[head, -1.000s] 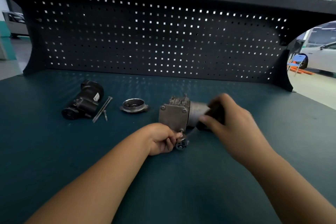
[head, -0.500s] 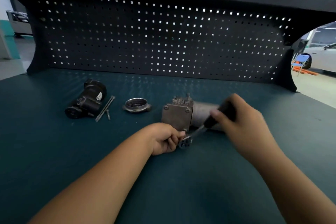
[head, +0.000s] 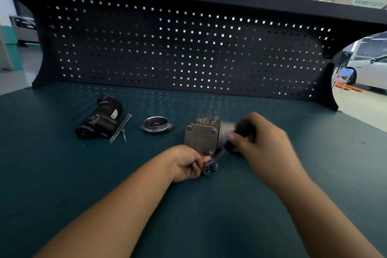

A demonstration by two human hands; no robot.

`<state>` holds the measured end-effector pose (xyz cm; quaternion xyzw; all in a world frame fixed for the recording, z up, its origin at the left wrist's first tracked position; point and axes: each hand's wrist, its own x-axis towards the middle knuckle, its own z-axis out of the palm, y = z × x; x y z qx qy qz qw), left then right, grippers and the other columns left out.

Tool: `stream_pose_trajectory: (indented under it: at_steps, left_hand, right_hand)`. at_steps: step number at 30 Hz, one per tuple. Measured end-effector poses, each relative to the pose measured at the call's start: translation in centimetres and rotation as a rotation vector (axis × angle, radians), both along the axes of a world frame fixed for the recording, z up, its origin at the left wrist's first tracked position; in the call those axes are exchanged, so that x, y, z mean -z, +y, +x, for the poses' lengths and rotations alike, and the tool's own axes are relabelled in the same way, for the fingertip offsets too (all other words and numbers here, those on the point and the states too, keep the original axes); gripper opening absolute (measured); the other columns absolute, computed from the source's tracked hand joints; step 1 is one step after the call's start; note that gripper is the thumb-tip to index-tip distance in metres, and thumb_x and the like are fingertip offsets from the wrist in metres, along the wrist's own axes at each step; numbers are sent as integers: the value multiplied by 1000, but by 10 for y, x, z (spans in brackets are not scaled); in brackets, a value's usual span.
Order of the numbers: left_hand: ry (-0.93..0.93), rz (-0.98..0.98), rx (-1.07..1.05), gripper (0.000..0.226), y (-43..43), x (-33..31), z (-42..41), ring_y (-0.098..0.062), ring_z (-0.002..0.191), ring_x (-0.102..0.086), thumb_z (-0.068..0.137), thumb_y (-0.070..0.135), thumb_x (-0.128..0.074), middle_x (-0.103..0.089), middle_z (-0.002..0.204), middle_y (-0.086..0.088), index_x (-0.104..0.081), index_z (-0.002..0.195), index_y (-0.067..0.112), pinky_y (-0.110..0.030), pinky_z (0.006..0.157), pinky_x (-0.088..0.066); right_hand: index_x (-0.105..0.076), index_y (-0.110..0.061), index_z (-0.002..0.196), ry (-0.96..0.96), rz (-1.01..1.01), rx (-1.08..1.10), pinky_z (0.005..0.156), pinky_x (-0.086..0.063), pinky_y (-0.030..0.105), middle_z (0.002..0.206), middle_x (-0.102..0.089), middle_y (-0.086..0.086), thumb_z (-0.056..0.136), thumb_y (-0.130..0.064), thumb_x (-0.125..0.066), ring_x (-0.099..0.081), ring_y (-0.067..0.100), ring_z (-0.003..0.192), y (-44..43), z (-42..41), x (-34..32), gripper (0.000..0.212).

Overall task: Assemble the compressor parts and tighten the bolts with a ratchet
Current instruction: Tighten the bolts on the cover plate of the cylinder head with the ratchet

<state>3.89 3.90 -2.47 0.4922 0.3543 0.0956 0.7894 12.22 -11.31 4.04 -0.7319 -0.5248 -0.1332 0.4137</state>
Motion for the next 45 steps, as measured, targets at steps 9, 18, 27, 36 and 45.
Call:
stream_pose_trajectory:
  at_steps: [9, 18, 27, 36, 45]
  left_hand:
    - [-13, 70, -23, 30, -1, -1, -3, -4, 44, -39, 93, -5, -31, -43, 62, -4, -46, 71, 9, -12, 44, -31]
    - [10, -21, 18, 24, -1, -3, 0, -1, 28, -37, 96, -5, -36, -50, 64, -4, -54, 80, 2, -7, 30, -28]
    - [27, -13, 33, 26, -3, -6, -2, -1, 28, -38, 96, -4, -37, -55, 62, -3, -56, 79, 1, -6, 30, -28]
    - [-24, 158, -73, 55, -4, -4, -9, -3, 55, -50, 99, -3, -20, -54, 50, 14, -50, 55, 11, -16, 54, -40]
    - [9, -11, 10, 20, -2, -6, -2, 0, 27, -35, 94, 2, -47, -53, 48, 2, -52, 76, 7, -7, 29, -27]
  right_hand:
    - [-50, -17, 114, -125, -110, -214, 79, -44, 35, 106, -53, 4, 93, -29, -53, -52, 25, 96, 53, -41, -5, 25]
    - [-59, -23, 75, 257, -56, 54, 54, -37, 17, 64, -61, -8, 82, -33, -62, -54, 5, 63, -40, 38, 39, 13]
    - [-62, -18, 77, 231, -59, 74, 59, -40, 18, 71, -62, -8, 82, -27, -67, -57, 7, 72, -35, 30, 29, 11]
    - [-54, -11, 110, -258, -239, -239, 79, -42, 35, 105, -49, 6, 91, -27, -58, -54, 28, 97, 66, -62, -7, 26]
    - [-58, -15, 74, 209, -9, -21, 59, -41, 21, 67, -60, -6, 80, -27, -69, -54, 9, 63, -12, 34, 9, 18]
